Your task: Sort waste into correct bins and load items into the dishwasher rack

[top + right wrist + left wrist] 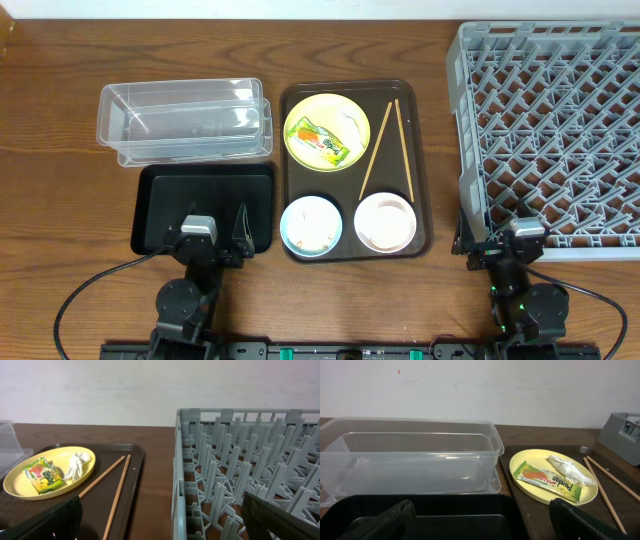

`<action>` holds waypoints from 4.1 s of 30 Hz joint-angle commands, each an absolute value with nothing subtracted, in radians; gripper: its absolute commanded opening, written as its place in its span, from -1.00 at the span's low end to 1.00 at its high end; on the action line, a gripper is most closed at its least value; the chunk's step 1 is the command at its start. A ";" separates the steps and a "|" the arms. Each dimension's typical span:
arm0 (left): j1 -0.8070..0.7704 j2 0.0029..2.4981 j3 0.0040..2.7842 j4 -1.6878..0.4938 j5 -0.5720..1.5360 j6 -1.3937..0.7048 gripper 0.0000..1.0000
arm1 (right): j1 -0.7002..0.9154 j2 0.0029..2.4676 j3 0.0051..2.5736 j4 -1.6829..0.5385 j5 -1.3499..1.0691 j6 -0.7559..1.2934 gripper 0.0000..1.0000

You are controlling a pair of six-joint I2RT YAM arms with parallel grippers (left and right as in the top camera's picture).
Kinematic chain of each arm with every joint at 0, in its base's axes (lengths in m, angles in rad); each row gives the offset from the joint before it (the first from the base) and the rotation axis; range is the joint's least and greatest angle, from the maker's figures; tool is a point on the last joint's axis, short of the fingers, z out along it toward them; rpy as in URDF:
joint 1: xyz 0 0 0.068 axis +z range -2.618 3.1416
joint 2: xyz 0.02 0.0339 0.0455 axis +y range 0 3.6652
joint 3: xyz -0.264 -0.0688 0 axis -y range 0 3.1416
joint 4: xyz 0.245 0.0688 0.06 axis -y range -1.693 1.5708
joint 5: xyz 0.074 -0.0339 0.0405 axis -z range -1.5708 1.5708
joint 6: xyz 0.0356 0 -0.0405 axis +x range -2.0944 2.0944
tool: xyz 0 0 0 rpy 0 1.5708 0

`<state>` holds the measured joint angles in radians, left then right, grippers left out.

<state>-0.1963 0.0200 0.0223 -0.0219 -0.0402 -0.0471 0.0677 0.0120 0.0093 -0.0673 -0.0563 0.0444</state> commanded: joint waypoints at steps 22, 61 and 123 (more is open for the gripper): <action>-0.190 0.098 0.315 0.050 0.359 -0.190 0.76 | 0.047 0.021 0.202 -0.032 -0.431 0.464 0.98; -0.518 1.195 1.147 -0.803 0.226 -0.276 0.75 | 0.047 0.710 1.027 -0.997 -0.521 0.310 0.92; -0.870 1.710 1.129 -0.585 0.137 -0.459 -0.88 | 0.047 0.749 1.026 -0.995 -0.521 0.310 0.99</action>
<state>-0.8646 1.6939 1.1328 -0.5827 0.1501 -0.4538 0.0677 0.7483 1.0080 -0.9947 -0.5228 0.3035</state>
